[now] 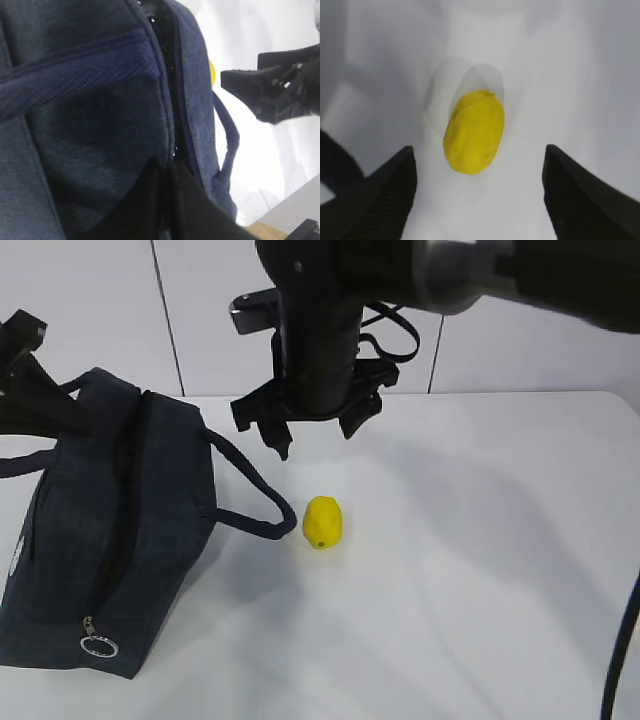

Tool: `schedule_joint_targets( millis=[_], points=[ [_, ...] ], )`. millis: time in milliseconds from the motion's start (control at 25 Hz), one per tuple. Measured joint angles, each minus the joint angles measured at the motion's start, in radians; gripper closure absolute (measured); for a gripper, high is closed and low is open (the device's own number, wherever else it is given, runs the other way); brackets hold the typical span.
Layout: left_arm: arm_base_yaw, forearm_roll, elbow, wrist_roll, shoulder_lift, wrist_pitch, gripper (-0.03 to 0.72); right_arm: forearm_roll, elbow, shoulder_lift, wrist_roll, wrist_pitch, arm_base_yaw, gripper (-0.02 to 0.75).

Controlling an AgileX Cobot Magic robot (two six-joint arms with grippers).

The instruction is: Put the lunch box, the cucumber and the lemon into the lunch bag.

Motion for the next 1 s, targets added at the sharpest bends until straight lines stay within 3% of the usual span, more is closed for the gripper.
schedule_joint_targets(
  millis=[440, 760, 1000],
  points=[
    [0.000, 0.073, 0.000, 0.000, 0.000, 0.000, 0.687, 0.003, 0.000, 0.107, 0.108, 0.008, -0.040, 0.169],
    [0.000, 0.085, 0.000, 0.000, 0.000, 0.000, 0.687, 0.117, 0.000, 0.159, 0.109, -0.029, -0.066, 0.169],
    [0.000, 0.085, 0.000, 0.000, 0.000, 0.000, 0.687, 0.131, -0.002, 0.187, 0.109, -0.046, -0.066, 0.170]
  ],
)
